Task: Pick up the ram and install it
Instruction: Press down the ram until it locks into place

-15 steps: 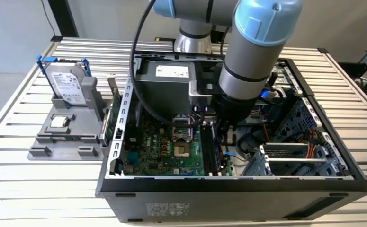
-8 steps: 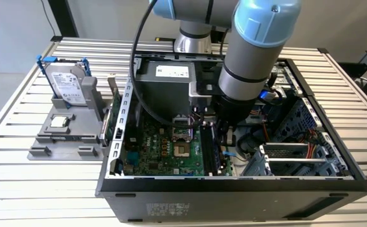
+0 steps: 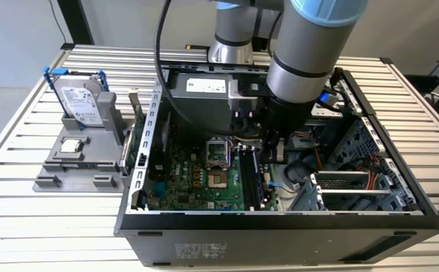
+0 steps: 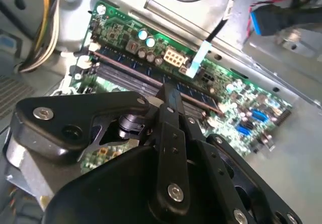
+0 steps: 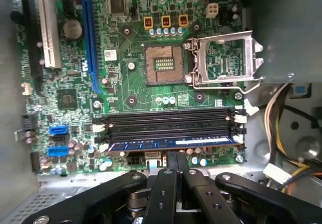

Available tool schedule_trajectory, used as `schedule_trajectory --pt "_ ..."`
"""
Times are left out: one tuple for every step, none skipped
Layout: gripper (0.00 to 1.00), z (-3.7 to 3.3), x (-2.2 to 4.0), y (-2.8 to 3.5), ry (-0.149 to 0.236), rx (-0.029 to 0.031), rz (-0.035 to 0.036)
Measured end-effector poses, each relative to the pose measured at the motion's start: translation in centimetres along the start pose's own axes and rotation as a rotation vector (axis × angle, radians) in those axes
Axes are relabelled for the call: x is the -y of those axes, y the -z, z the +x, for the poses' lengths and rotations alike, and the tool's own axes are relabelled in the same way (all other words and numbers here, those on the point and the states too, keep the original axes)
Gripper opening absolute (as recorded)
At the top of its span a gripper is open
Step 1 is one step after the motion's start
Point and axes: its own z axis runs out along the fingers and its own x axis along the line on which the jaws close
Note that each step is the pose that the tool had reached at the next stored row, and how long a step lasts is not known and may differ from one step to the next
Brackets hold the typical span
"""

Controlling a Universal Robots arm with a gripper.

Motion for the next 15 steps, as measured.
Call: schedule_trajectory --pt "0.0 0.0 0.0 0.46 0.0 -0.0001 -0.0001" --pt "0.0 0.0 0.0 0.92 0.0 0.0 0.0" --pt "0.0 -0.01 0.0 1.36 0.0 0.0002 0.0" --pt "0.0 -0.01 0.0 1.81 0.0 0.0001 0.0" --pt "0.0 -0.01 0.0 2.26 0.0 0.0 0.0" --pt "0.0 -0.01 0.0 2.71 0.0 0.0001 0.0" --pt "0.0 -0.01 0.0 3.16 0.0 -0.0001 0.0" --pt "0.0 -0.02 0.0 3.6 0.0 0.0001 0.0" --pt "0.0 -0.02 0.0 3.89 0.0 0.0 -0.0001" --pt "0.0 -0.02 0.0 3.89 0.0 0.0001 0.0" --pt "0.0 -0.02 0.0 3.89 0.0 0.0001 0.0" --pt "0.0 -0.02 0.0 3.89 0.0 0.0 0.0" --pt "0.0 -0.02 0.0 3.89 0.0 -0.0001 0.0" --pt "0.0 -0.02 0.0 3.9 0.0 -0.0002 0.0" --pt "0.0 -0.02 0.0 3.9 0.0 -0.0004 0.0"
